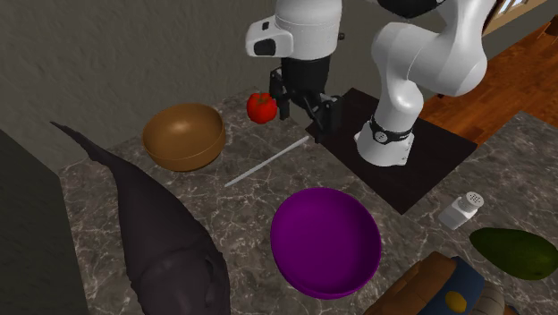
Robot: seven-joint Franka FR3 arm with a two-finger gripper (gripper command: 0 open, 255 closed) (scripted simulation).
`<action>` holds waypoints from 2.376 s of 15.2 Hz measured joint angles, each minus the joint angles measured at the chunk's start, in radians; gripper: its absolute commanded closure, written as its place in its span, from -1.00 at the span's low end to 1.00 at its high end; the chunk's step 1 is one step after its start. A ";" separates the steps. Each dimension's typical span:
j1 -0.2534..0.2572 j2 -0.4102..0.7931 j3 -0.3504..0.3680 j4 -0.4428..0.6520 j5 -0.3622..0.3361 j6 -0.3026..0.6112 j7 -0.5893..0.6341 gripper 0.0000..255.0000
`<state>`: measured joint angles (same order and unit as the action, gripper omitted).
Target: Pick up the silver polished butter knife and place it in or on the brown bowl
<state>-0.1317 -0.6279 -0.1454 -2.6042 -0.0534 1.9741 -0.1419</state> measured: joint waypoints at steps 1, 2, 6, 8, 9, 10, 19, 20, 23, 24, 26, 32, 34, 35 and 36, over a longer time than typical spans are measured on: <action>-0.010 0.020 -0.009 -0.009 -0.008 0.024 -0.001 -1.00; -0.019 0.039 -0.017 -0.021 -0.016 0.050 0.000 -1.00; -0.060 0.121 -0.056 -0.069 -0.049 0.162 -0.004 -1.00; -0.084 0.166 -0.080 -0.088 -0.068 0.218 -0.010 -1.00; -0.095 0.190 -0.091 -0.092 -0.076 0.243 -0.013 -1.00; -0.101 0.202 -0.097 -0.096 -0.081 0.256 -0.014 -1.00; -0.102 0.300 -0.117 -0.139 -0.082 0.396 -0.021 -1.00; -0.102 0.302 -0.117 -0.142 -0.082 0.400 -0.021 -1.00; -0.102 0.303 -0.117 -0.144 -0.082 0.403 -0.020 -1.00; -0.102 0.303 -0.117 -0.144 -0.082 0.404 -0.020 -1.00; -0.102 0.303 -0.117 -0.144 -0.082 0.404 -0.020 1.00; -0.102 0.303 -0.117 -0.144 -0.082 0.404 -0.020 1.00; -0.102 0.303 -0.117 -0.144 -0.082 0.404 -0.020 1.00; -0.102 0.303 -0.117 -0.144 -0.082 0.404 -0.020 1.00; -0.102 0.296 -0.116 -0.141 -0.082 0.394 -0.020 1.00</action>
<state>-0.2342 -0.3318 -0.2612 -2.7450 -0.1358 2.3678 -0.1620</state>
